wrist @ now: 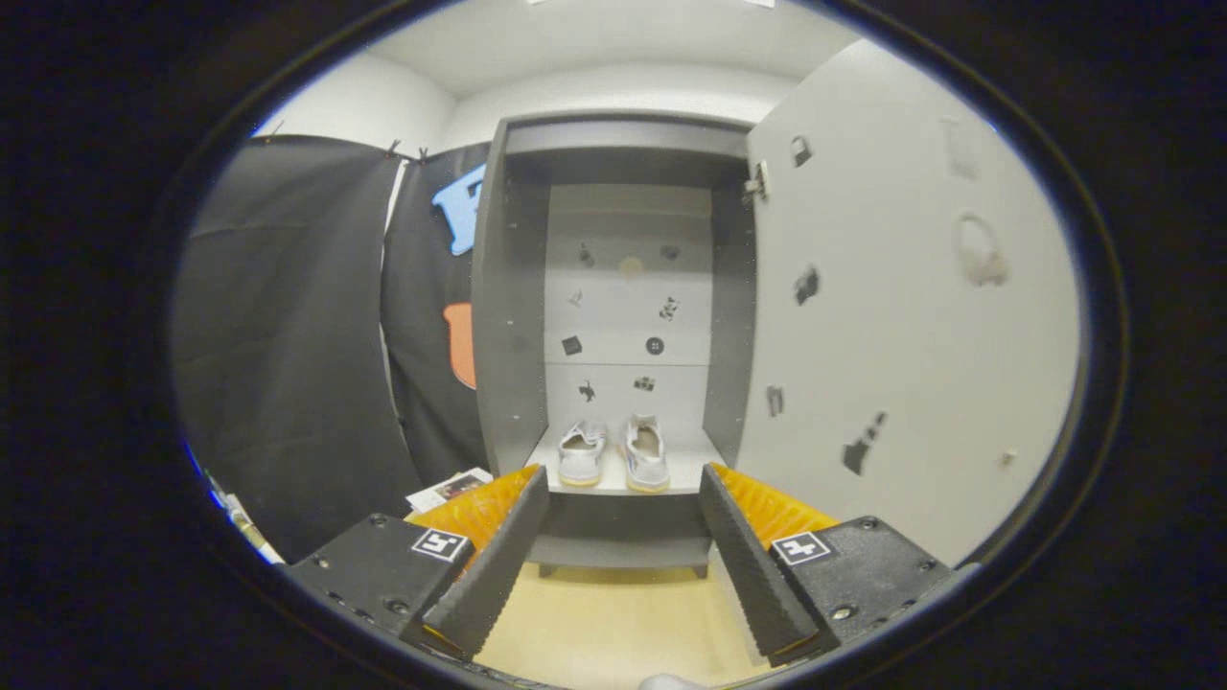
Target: Open the shoe cabinet door, grab the shoes and put them into the shoe cabinet, then close the shoe cabinet door.
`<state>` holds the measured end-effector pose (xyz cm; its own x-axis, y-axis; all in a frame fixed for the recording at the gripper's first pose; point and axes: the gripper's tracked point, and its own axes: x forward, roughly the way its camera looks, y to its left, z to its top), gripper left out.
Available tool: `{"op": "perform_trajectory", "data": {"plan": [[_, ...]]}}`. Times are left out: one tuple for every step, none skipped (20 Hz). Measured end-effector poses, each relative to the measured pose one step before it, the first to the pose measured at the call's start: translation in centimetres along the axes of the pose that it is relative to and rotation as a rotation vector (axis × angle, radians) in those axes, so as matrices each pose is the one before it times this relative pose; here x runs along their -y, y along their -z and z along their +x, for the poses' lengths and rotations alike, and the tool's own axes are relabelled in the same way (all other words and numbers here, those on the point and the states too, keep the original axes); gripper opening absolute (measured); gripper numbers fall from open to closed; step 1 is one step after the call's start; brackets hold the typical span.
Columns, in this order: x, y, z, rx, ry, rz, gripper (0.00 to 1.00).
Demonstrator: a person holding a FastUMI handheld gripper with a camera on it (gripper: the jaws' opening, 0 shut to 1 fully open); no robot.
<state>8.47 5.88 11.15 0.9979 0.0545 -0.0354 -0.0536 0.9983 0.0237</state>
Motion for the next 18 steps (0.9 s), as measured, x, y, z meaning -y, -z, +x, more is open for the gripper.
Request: {"op": "perform_trajectory", "data": {"plan": [[0.855, -0.253, -2.188, 0.01297, 0.00491, 0.01819, 1.0], [1.078, -0.358, -2.116, 0.00931, 0.00756, 0.01848, 1.0], [1.229, -0.295, -1.869, 0.0102, 0.01197, 0.00832, 1.0], [1.503, -0.283, -1.803, 0.01, 0.01234, -0.00195, 1.0], [1.538, -0.11, -1.476, 0.00104, 0.01334, -0.00428, 1.0], [1.959, 0.093, -1.477, 0.00024, 0.02539, -0.00097, 1.0], [1.909, -0.052, -1.0, 0.00442, 0.02467, 0.0027, 1.0], [2.166, 0.082, -0.902, -0.00097, 0.02878, 0.00003, 1.0], [2.319, 0.304, -0.646, -0.0091, 0.03237, -0.00117, 1.0], [2.198, 0.071, -0.657, 0.00354, 0.02529, 0.01066, 1.0], [1.727, -0.326, -0.227, 0.00417, 0.02265, 0.00772, 1.0], [2.134, 0.158, -0.078, -0.00868, 0.02588, 0.00178, 1.0], [1.982, 0.281, 0.301, -0.00647, 0.01839, 0.00241, 1.0], [1.596, -0.065, 0.371, -0.00236, 0.00933, 0.00425, 1.0], [1.132, -0.321, 1.234, 0.00156, 0.00513, 0.0012, 1.0], [1.026, -0.268, 1.119, 0.00351, 0.0003, -0.00274, 1.0], [0.817, -0.171, 1.095, 0.00459, -0.00773, -0.00073, 1.0], [0.712, -0.383, 1.326, 0.00048, -0.01493, -0.00111, 1.0]]}}
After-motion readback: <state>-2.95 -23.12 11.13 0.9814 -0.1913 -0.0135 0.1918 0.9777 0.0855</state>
